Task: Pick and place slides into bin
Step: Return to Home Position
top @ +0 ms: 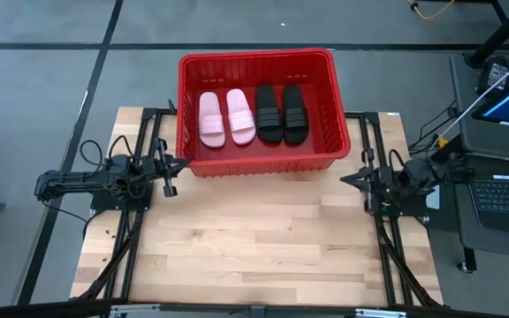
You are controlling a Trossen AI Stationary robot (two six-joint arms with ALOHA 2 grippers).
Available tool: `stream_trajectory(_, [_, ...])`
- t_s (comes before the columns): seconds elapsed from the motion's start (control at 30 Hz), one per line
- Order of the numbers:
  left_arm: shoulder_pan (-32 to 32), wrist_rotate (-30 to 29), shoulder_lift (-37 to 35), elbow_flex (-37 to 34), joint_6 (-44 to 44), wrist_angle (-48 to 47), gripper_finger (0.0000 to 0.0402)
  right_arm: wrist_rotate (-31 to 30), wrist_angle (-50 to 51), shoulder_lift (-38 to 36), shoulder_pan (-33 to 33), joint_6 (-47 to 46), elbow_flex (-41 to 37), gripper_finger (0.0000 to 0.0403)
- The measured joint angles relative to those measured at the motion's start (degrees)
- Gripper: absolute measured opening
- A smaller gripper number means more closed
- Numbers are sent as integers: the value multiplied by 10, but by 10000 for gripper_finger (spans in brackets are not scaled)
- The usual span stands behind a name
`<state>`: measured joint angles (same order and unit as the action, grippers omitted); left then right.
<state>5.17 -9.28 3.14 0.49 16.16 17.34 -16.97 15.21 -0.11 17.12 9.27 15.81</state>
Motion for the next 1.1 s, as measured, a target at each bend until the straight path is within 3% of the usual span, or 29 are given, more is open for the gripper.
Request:
stream_trajectory(0.1, [0,0,0,0,0,0,6,3,-32,4,0,18,-25,4])
stream_trajectory(0.33, [0,0,0,0,0,-7,6,-4,-214,2,-9,78,-92,4])
stream_trajectory(0.57, [0,0,0,0,0,-13,6,-4,-222,3,-24,47,-154,4])
stream_trajectory(1.1, [0,0,0,0,0,-13,4,-4,-223,3,-27,4,-154,25])
